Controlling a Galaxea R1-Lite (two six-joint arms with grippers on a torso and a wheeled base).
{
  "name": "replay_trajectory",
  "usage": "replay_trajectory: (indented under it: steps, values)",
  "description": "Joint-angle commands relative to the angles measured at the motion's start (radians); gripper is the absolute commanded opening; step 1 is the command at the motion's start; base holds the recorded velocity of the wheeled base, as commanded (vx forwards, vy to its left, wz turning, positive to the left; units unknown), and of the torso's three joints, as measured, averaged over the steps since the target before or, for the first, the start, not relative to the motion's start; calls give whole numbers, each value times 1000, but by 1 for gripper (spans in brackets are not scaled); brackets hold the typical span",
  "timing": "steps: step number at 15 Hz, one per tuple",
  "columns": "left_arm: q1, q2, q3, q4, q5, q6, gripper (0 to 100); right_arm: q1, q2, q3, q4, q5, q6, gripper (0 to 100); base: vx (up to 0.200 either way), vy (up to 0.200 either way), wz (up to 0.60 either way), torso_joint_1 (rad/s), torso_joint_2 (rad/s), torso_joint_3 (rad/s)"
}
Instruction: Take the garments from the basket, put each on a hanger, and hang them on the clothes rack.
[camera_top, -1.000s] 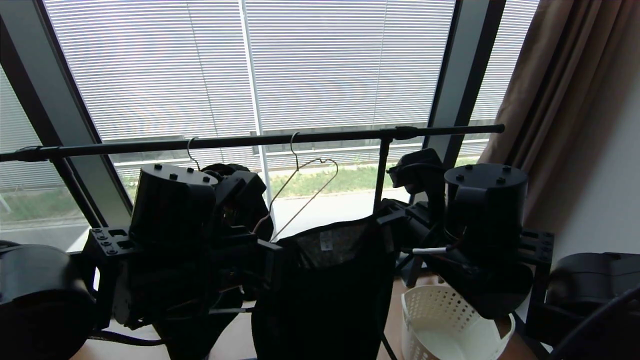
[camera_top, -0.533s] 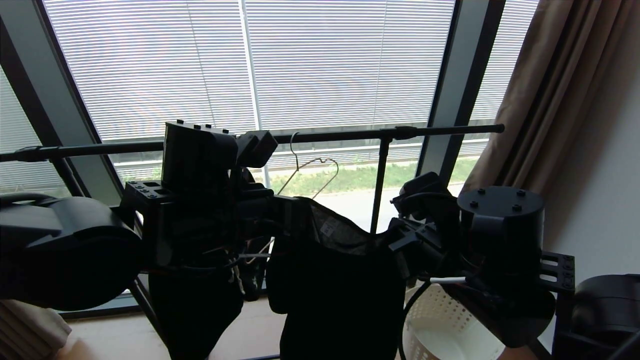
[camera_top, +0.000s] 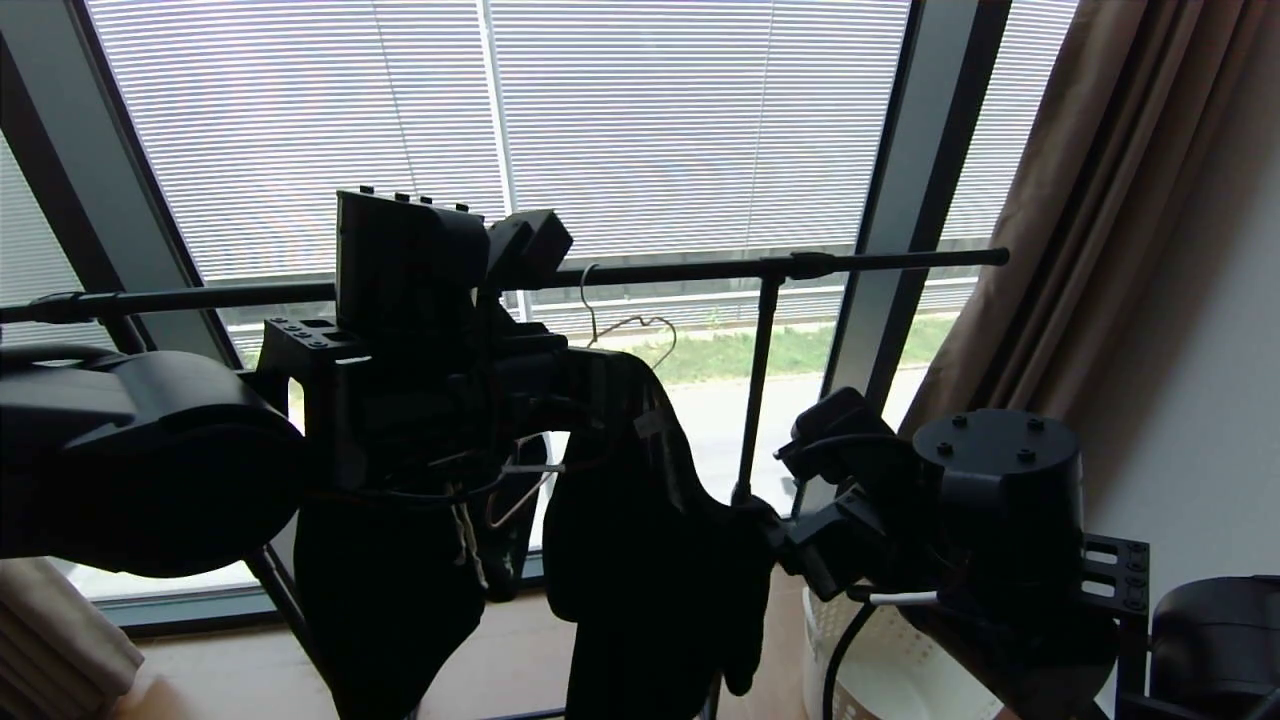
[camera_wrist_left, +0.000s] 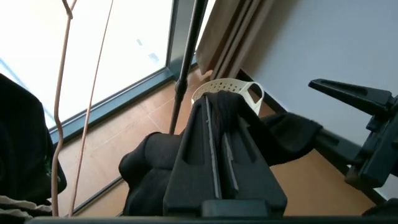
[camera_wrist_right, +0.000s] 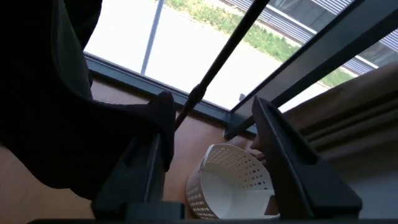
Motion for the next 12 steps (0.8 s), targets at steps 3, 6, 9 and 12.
replay_trajectory:
  steps: [3,6,9,12]
  values:
    - [-6,8,-29,1,3,7,0,-1,-4,56,-6,84,-44,100,0,0,0,0,0,0]
    - [-5,8,-41,-1,7,5,0,-1,-6,74,-7,106,-52,100,0,0,0,0,0,0]
    - [-2,11,-46,-3,10,5,0,-1,-11,108,-75,181,-53,100,0,0,0,0,0,0]
    - [-5,20,-46,-3,11,5,0,-1,-4,154,-238,258,-55,100,0,0,0,0,0,0]
